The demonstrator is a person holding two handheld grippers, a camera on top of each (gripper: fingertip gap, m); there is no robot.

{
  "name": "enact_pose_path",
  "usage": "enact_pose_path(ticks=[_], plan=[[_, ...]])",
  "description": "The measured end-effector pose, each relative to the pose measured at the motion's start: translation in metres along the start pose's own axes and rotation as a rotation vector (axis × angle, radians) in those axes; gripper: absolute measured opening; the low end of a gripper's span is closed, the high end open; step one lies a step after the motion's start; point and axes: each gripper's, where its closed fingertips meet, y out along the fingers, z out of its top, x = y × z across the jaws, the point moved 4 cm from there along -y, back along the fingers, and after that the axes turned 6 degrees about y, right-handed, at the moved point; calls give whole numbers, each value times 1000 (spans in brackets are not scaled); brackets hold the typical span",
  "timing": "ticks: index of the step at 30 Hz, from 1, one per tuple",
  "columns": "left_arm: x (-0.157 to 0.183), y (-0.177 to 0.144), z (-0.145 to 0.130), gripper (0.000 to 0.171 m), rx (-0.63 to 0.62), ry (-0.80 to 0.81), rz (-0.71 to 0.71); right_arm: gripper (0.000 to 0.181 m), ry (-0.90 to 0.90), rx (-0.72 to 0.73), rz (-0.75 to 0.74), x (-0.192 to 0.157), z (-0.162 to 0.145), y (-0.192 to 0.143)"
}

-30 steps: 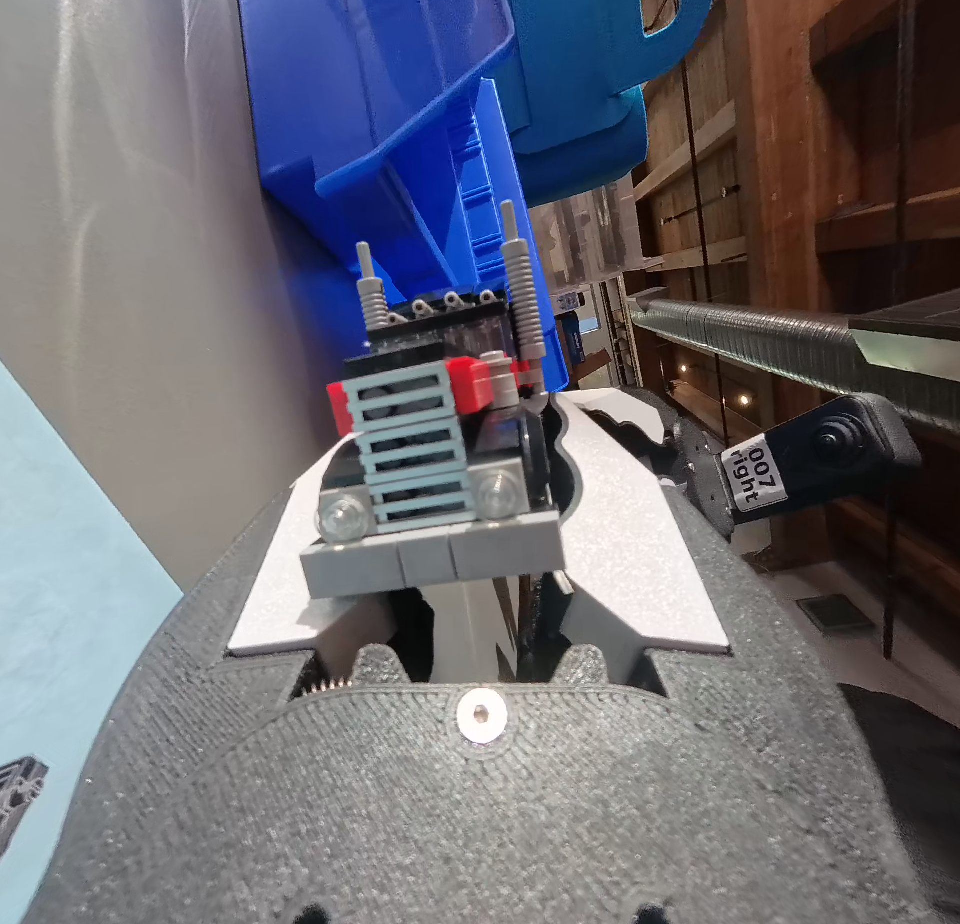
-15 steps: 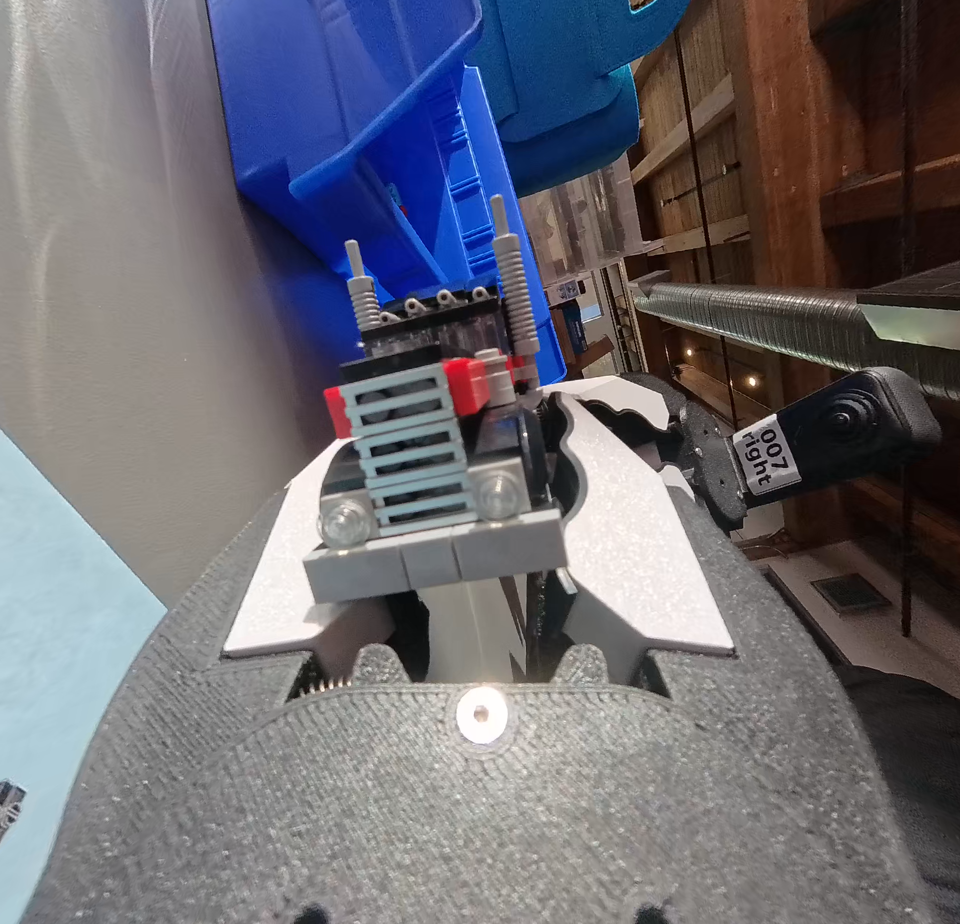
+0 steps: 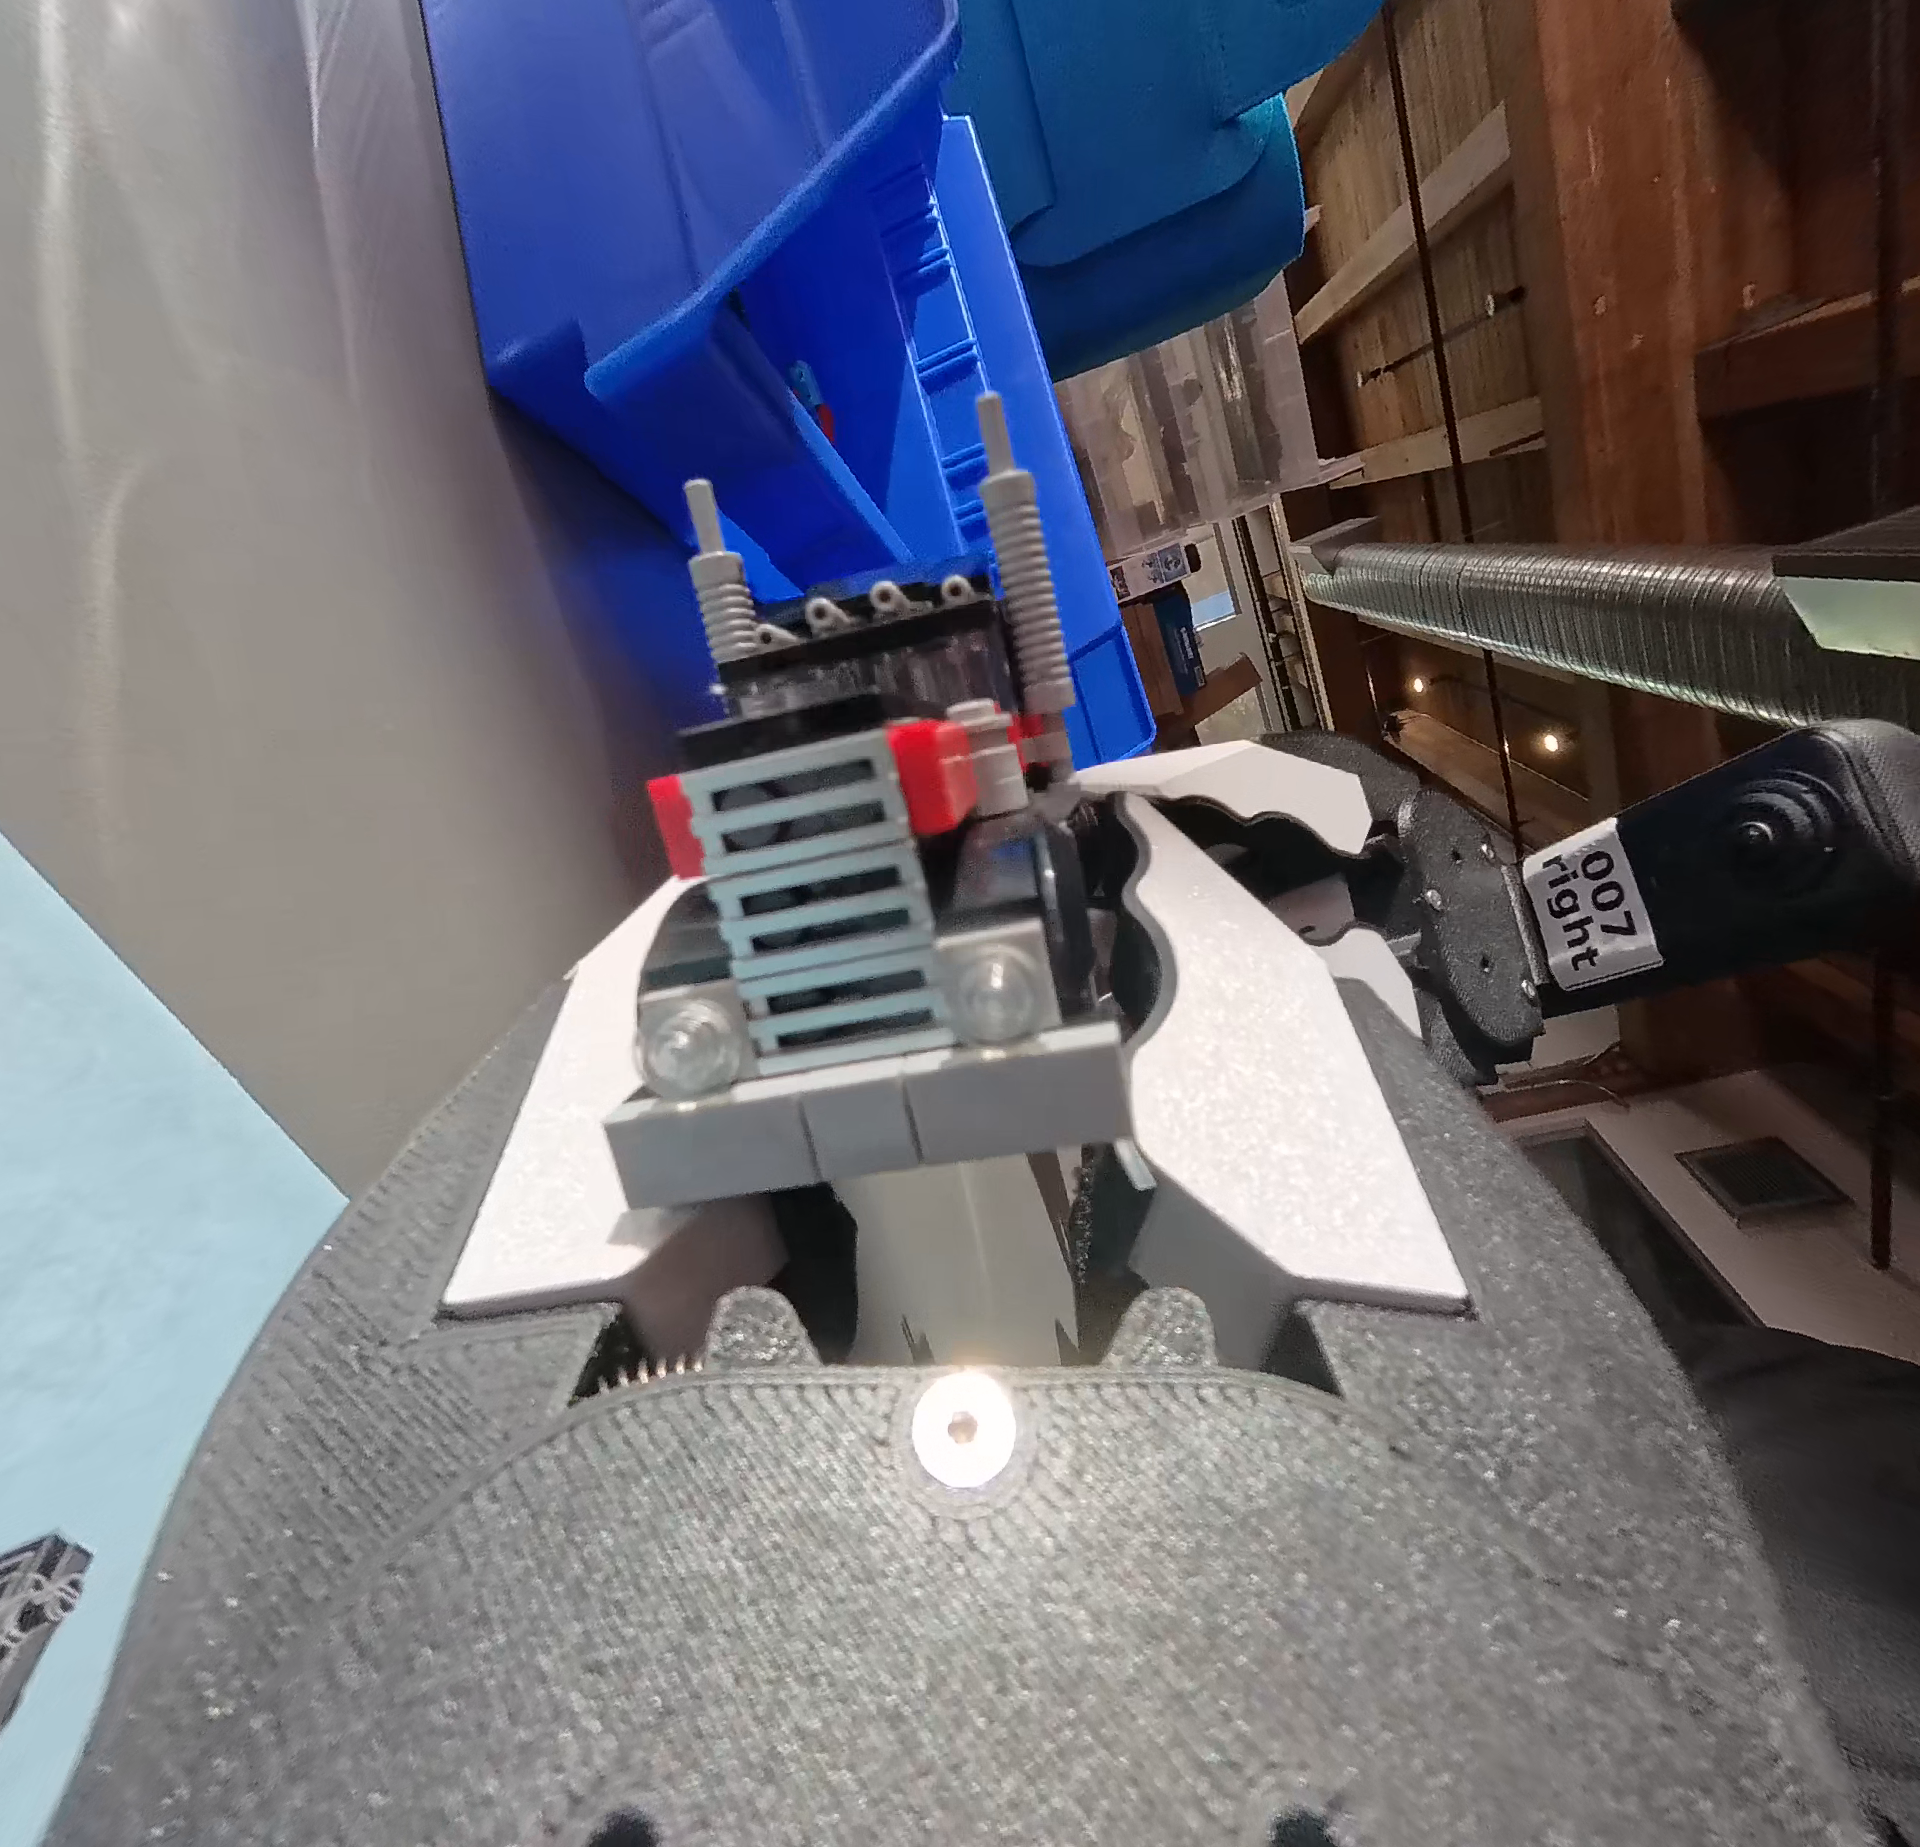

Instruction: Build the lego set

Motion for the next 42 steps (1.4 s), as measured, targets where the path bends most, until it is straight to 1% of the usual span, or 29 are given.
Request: enact_pose_path(ticks=[2, 9, 15, 19, 27, 38, 42], plan=[[-1, -1, 2, 50, 13, -1, 4, 24, -4, 1, 16, -3, 0, 0], [1, -1, 2, 51, 8, 12, -4, 25, -7, -8, 9, -3, 2, -1], [3, -1, 1, 57, -3, 61, 8, 25, -28, -29, -10, -3, 1, -1], [3, -1, 2, 59, 0, 67, 5, 25, -30, -31, -15, -3, 0, 0], [3, -1, 1, 58, -9, 115, 40, 25, -58, -50, -41, -2, 1, 2], [3, 0, 0, 61, -15, 137, 53, 25, -92, -67, -68, -1, 3, 4], [2, -2, 2, 56, -4, 147, 61, 25, -105, -75, -71, -3, 2, 5]])
